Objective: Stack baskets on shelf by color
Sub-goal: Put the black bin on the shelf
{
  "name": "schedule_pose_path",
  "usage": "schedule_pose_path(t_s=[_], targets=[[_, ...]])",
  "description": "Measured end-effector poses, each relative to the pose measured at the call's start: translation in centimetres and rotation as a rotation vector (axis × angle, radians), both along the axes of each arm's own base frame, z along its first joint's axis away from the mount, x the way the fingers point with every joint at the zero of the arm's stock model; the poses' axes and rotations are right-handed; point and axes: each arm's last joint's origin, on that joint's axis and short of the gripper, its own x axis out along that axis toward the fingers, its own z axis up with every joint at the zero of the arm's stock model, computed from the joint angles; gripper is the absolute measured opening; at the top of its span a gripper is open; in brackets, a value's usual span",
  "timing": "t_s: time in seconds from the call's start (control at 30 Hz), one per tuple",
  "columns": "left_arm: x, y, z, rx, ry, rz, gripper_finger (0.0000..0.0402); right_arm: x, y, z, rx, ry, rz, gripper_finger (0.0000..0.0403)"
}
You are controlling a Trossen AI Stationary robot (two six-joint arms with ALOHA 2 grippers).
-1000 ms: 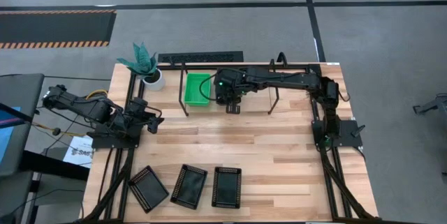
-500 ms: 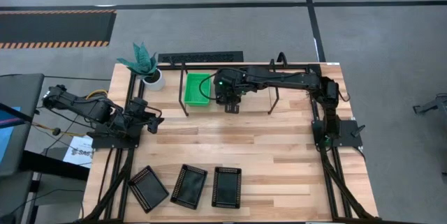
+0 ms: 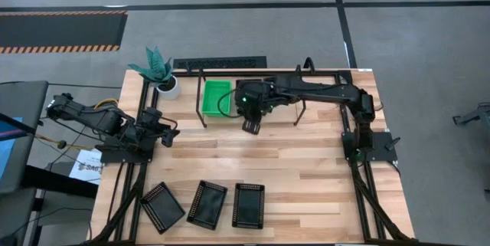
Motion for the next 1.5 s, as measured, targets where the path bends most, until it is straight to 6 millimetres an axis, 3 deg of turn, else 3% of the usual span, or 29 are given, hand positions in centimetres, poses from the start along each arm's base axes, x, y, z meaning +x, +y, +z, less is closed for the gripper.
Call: schedule_pose_path(t_s=[0.17,0.43,0.6,0.97,1.5], targets=[[0.0,0.0,0.0,-0.002,0.011,-0.021,0.0261,-0.3,4.4,-0.5,0.177,0.060,-0.056,0.0163],[0.0,-0.1,0.0,0.032,0.025,-0.062,0.0261,-1.4,14.3,-2.1,0.206,0.076,0.039,0.0194],[0.1,-0.1,0.0,0.052,0.039,-0.096,0.0261,-1.4,18.5,-4.2,0.245,-0.011,0.070,0.0204],[0.1,-0.1,0.0,0.075,0.052,-0.123,0.0261,-1.2,18.5,-10.0,0.249,-0.017,0.035,0.0204],[0.0,-0.1,0.0,0.075,0.054,-0.124,0.0261,-2.0,18.3,-13.0,0.226,0.037,0.090,0.0201]])
